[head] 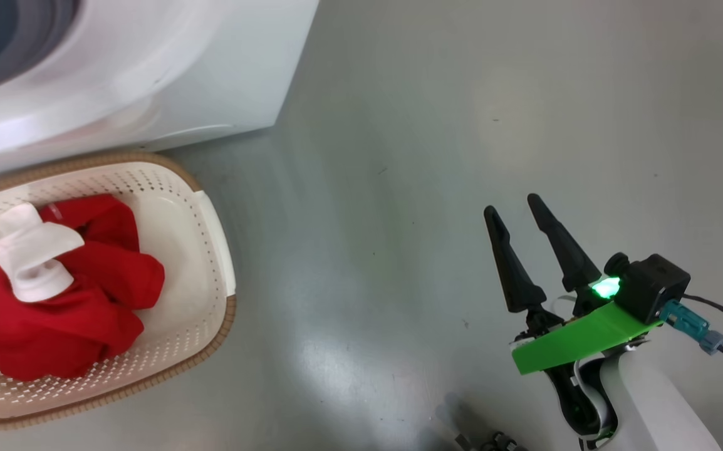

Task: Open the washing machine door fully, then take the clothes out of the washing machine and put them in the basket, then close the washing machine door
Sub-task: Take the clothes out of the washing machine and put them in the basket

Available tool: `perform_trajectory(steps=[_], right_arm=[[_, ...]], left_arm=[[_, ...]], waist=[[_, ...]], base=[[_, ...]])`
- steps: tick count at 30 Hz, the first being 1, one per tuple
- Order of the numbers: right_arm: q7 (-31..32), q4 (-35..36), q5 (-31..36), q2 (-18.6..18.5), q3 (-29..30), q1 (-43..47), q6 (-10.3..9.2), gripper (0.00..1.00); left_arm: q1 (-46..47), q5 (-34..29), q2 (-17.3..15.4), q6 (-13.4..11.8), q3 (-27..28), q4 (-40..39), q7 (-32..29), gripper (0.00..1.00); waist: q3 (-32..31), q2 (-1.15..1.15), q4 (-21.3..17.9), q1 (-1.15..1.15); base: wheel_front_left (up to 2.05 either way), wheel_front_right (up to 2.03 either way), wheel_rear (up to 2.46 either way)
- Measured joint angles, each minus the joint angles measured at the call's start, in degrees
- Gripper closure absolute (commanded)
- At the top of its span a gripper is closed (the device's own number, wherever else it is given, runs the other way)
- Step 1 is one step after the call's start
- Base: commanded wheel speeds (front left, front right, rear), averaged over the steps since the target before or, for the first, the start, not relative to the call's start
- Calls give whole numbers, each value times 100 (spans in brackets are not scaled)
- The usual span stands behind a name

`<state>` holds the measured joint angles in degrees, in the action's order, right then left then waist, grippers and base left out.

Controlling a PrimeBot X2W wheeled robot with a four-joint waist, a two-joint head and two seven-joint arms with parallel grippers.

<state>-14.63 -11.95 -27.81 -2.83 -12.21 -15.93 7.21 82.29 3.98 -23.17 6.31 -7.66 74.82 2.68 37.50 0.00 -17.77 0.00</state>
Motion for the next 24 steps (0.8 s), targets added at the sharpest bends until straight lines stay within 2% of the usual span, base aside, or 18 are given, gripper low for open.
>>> perform_trajectory(steps=[12, 13, 14, 15, 16, 17, 24], right_arm=[[0, 42, -62, 2, -9, -74, 0, 0], [0, 42, -62, 2, -9, -74, 0, 0], [0, 44, -62, 2, -9, -74, 0, 0], [0, 44, -62, 2, -9, -74, 0, 0], [0, 44, -62, 2, -9, -74, 0, 0], [0, 44, -62, 2, -9, -75, 0, 0], [0, 44, -60, 3, 8, -77, 0, 0]], left_arm=[[42, 11, -118, -124, -97, 4, -15, 0], [42, 13, -119, -125, -104, 5, -15, 20], [42, 19, -121, -126, -111, 5, -15, 52], [42, 29, -122, -129, -119, 5, -14, 69], [42, 30, -123, -132, -125, 7, -12, 92], [42, 30, -125, -133, -134, 8, -7, 100], [42, 123, -122, -134, -142, 9, 103, 100]], waist=[[108, 0, -91, 0], [106, 0, -92, 0], [104, 0, -93, 0], [101, 0, -93, 0], [99, 0, -93, 0], [96, 0, -93, 0], [63, 0, -69, 0]], base=[[0, 0, 0], [0, 0, 0], [0, 0, 0], [0, 0, 0], [0, 0, 0], [0, 0, 0], [0, 0, 0]])
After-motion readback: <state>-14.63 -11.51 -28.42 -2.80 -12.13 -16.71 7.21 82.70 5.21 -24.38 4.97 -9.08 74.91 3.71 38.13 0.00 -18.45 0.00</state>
